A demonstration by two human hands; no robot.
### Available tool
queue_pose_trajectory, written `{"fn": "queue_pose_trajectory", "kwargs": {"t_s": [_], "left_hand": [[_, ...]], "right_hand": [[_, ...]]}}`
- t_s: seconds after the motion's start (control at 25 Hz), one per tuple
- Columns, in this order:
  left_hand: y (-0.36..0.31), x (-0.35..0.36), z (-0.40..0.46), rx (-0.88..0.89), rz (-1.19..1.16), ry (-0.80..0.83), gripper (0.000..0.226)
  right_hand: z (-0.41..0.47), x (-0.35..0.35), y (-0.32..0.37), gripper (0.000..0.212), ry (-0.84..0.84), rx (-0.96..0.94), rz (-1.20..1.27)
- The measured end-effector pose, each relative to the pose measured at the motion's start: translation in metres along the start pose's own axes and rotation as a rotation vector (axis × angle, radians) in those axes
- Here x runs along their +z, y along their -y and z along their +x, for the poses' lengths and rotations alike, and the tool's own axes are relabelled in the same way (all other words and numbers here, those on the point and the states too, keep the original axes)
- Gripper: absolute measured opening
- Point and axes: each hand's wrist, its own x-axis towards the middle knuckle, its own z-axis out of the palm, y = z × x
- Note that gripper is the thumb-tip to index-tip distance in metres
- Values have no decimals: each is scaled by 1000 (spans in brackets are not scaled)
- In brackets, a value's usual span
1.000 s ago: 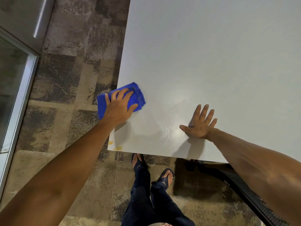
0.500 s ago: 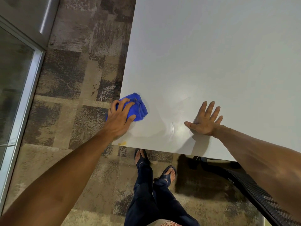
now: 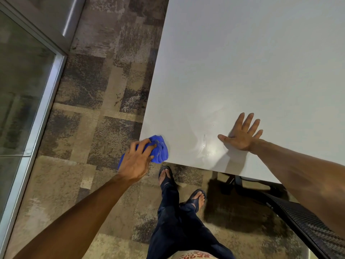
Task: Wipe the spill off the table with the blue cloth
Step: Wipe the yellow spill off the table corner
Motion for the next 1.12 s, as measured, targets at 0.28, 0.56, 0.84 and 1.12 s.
{"fn": "queue_pose_trajectory", "kwargs": {"t_s": [0.28, 0.56, 0.84, 1.12], "left_hand": [[-21, -10, -34, 65, 12, 147, 37], [-36, -67, 34, -474, -1313, -10, 28], [-32, -101, 81, -597, -1987, -40, 64], [-29, -94, 83, -448, -2017, -27, 60]], "right_hand": [[0, 1, -1, 133, -19, -4, 8], [-2, -2, -1, 133, 10, -17, 17], [-1, -6, -2, 134, 62, -32, 17], [-2, -7, -2, 134, 67, -35, 26]]}}
